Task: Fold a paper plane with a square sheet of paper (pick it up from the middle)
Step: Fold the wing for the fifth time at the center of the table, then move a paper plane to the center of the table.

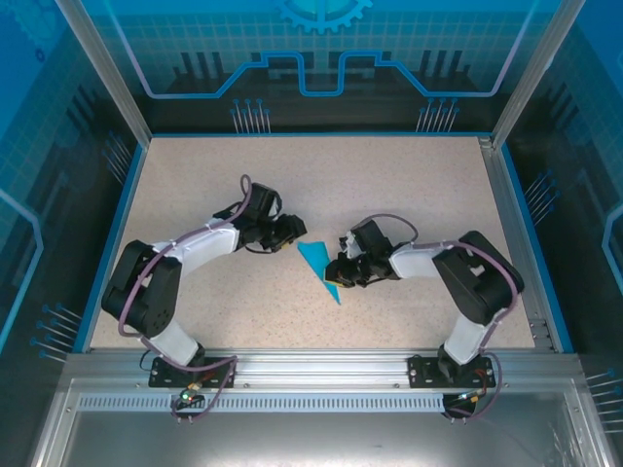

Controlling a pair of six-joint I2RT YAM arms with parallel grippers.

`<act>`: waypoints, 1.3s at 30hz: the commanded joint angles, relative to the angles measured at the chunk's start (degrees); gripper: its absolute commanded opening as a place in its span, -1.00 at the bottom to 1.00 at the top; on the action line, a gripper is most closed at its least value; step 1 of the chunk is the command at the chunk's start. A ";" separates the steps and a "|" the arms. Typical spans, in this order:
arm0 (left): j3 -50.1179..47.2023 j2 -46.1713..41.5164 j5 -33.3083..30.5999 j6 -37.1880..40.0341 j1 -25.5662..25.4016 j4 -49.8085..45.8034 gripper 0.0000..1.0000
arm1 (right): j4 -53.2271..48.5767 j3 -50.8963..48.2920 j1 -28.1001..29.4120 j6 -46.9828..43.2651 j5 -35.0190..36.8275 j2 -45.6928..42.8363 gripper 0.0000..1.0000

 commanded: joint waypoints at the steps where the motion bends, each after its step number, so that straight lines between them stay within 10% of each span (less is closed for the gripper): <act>1: 2.72 0.20 -5.85 -1.93 -3.15 -10.32 0.06 | -8.20 -0.63 -0.96 -2.28 9.85 -9.35 -0.57; 15: 16.19 11.91 -10.29 -5.94 -13.03 -19.49 0.20 | -6.62 -13.30 -9.11 -2.46 15.88 -27.37 0.07; 31: 27.45 20.75 -15.62 -6.55 -14.82 -33.12 0.42 | -8.23 -11.94 -8.93 -2.97 13.13 -23.18 0.09; 33: 28.31 21.27 -15.45 -6.39 -15.02 -33.34 0.84 | -8.00 -11.77 -8.92 -3.08 12.66 -22.68 0.09; 39: 30.92 23.27 -15.20 -5.67 -15.26 -34.77 0.87 | -7.18 -11.32 -8.56 -3.18 11.46 -20.86 0.09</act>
